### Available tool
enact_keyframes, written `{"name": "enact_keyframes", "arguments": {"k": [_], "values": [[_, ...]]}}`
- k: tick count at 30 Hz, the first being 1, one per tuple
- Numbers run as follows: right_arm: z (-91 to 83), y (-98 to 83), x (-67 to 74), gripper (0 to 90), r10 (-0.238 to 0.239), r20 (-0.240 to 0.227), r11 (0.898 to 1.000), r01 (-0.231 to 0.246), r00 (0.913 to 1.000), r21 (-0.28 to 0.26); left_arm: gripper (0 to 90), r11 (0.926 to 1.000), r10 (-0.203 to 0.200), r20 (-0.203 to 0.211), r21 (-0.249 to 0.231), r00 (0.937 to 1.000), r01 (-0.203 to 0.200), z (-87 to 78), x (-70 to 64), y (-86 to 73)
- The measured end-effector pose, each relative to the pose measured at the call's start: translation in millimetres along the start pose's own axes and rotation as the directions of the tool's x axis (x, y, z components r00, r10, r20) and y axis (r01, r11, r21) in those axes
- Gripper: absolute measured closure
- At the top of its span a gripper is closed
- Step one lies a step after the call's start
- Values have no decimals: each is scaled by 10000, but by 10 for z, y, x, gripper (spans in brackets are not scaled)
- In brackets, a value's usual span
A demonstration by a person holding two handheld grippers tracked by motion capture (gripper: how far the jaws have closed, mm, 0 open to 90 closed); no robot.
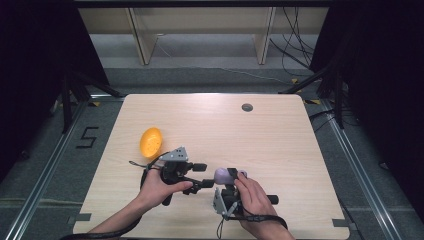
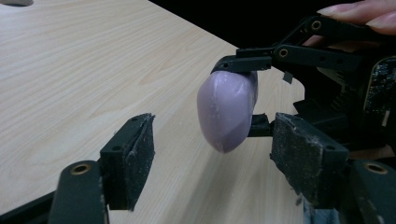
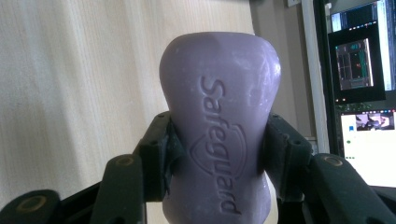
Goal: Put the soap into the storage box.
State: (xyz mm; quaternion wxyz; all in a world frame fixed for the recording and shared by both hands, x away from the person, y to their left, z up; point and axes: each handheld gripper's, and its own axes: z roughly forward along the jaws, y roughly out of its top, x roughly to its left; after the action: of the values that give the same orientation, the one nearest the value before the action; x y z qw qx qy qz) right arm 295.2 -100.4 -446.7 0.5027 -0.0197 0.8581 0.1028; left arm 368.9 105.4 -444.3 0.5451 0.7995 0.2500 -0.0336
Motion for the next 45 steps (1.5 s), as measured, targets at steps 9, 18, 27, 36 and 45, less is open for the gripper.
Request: {"name": "enact_keyframes", "arguments": {"k": [9,18,27,36,45], "values": [[8,23,47,500,493,-82,9986,-494,9988,-164,367,9995,7,200,317,9998,-14,171,-27,58],[-4,57,61,500,461,39,9987,-460,9989,-238,420,9982,68,470,590,9989,-96,246,-38,87],[-17,80,99,500,767,-44,9968,-768,9970,-214,476,9975,76,743,700,9972,-128,305,-39,94],[-6,43,83,500,417,-65,9983,-419,9991,-398,563,9972,-473,1058,621,9933,409,321,-11,85],[12,43,75,497,370,-335,9982,-385,9988,-449,588,9980,-228,744,597,9970,184,296,-64,64]]}}
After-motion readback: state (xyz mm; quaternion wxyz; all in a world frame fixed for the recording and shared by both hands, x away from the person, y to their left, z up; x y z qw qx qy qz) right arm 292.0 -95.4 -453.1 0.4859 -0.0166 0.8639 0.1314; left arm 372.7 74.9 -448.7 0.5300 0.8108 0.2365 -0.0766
